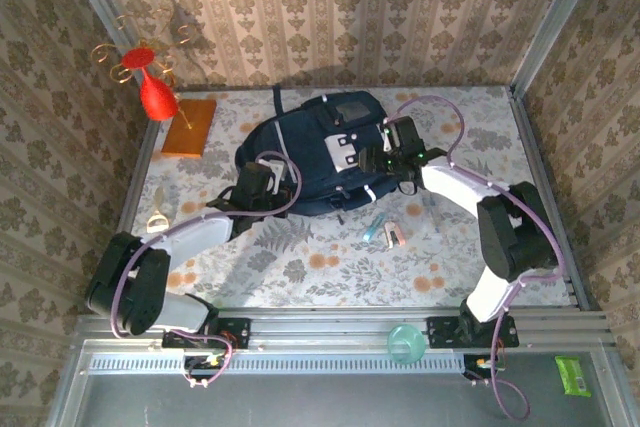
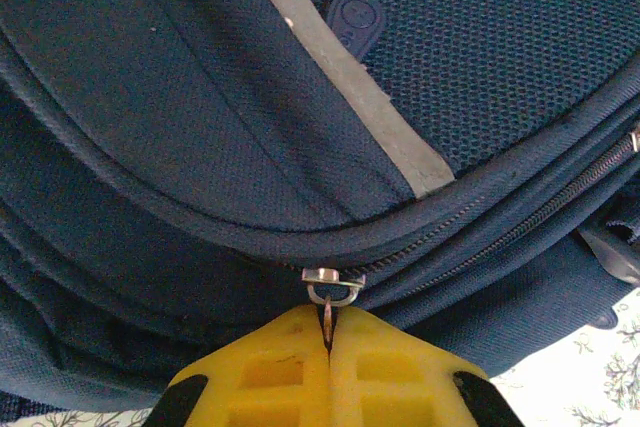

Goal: Pack the student bag

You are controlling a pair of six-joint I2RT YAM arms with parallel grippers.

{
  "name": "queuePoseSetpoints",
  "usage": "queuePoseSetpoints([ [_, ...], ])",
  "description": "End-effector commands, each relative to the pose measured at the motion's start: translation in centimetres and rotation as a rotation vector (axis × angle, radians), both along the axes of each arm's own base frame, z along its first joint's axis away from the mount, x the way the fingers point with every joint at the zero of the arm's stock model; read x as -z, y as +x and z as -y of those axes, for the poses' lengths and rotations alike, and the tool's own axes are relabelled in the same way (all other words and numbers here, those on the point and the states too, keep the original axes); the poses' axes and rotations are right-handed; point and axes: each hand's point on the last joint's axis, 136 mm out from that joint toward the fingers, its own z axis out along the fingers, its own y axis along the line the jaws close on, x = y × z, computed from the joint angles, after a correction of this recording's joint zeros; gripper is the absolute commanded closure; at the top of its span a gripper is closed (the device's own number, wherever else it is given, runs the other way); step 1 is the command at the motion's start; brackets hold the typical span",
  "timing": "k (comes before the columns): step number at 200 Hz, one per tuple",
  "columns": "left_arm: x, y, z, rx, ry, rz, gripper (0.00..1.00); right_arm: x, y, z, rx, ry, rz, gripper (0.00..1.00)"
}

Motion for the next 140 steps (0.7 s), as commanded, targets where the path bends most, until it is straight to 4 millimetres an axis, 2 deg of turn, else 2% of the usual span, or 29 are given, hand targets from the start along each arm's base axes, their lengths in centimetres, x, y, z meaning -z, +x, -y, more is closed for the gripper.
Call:
queuePoseSetpoints([
  [1,0.8,-2.0,0.5,0.079,-0.004,-0.029,1.0,-1.1,-2.8,-3.6,-0.071,0.09,-0.024,0.27],
  [30,0.6,-3.0,1.9,0.131,-0.036,-0.037,1.0,-1.8,-5.7,-9.2,-0.173,0.28,-0.058,0.27],
  [53,0.6,-3.5,2.5,0.149,-0.038,-0.035,1.0,-1.8,-7.2,-12.2,-0.194,0.389,-0.108,0.27],
  [91,0.7,-4.3,3.2,0.173,-0.041,-0.029,1.0,-0.1,-6.7,-13.7,-0.129,0.446,-0.159,0.3],
  [140,1.0,-5.1,3.2,0.189,-0.026,-0.022,1.0,1.2,-5.2,-14.8,-0.104,0.471,-0.181,0.41],
])
